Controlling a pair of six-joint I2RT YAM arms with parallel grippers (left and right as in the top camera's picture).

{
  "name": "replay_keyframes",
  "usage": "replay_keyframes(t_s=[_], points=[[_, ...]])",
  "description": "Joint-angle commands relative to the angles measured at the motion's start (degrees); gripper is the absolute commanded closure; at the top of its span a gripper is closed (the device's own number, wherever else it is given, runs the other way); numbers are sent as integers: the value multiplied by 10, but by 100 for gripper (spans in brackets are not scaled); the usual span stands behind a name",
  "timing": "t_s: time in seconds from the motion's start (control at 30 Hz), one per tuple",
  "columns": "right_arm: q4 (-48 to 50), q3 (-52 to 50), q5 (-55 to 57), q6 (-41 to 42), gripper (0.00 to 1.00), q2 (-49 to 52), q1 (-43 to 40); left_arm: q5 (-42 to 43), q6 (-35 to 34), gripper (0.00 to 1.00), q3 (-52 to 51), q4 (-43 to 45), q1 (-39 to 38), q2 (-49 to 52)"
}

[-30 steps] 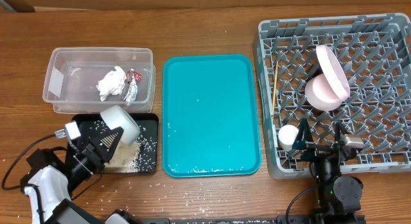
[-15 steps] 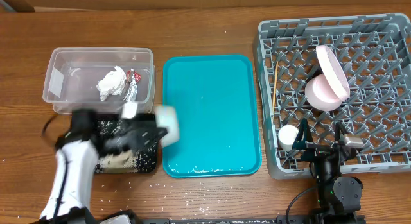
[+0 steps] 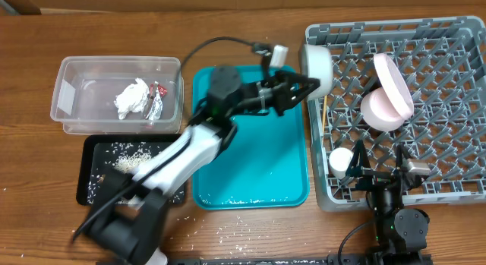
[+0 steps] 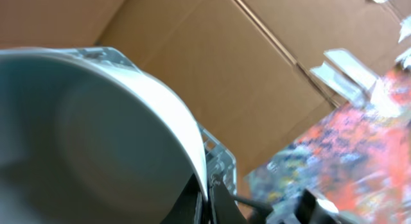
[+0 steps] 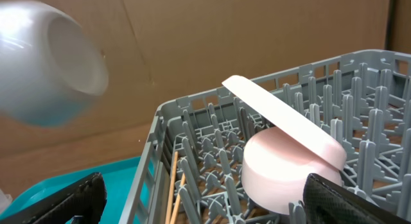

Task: Sort waste into correct bins and load items into the dishwasher
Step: 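Carry the empty bowl to the dish rack and release it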

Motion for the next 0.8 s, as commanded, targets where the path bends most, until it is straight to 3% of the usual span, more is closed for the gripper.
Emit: replay_keyframes(t_s=[0.0,0.2,0.57,0.7,0.77], points=[[3,-6,0,2,0,-5,-1,19,-125,96,105,54,-21,121],[3,-6,0,2,0,-5,-1,18,-159,95,263,63,-60,264],[3,-6,0,2,0,-5,-1,26,-204,90,282,59,-51,325],[3,-6,0,2,0,-5,-1,55,-204,71,282,58,-25,325],[3,-6,0,2,0,-5,-1,68,-205,53,282,58,-13,325]])
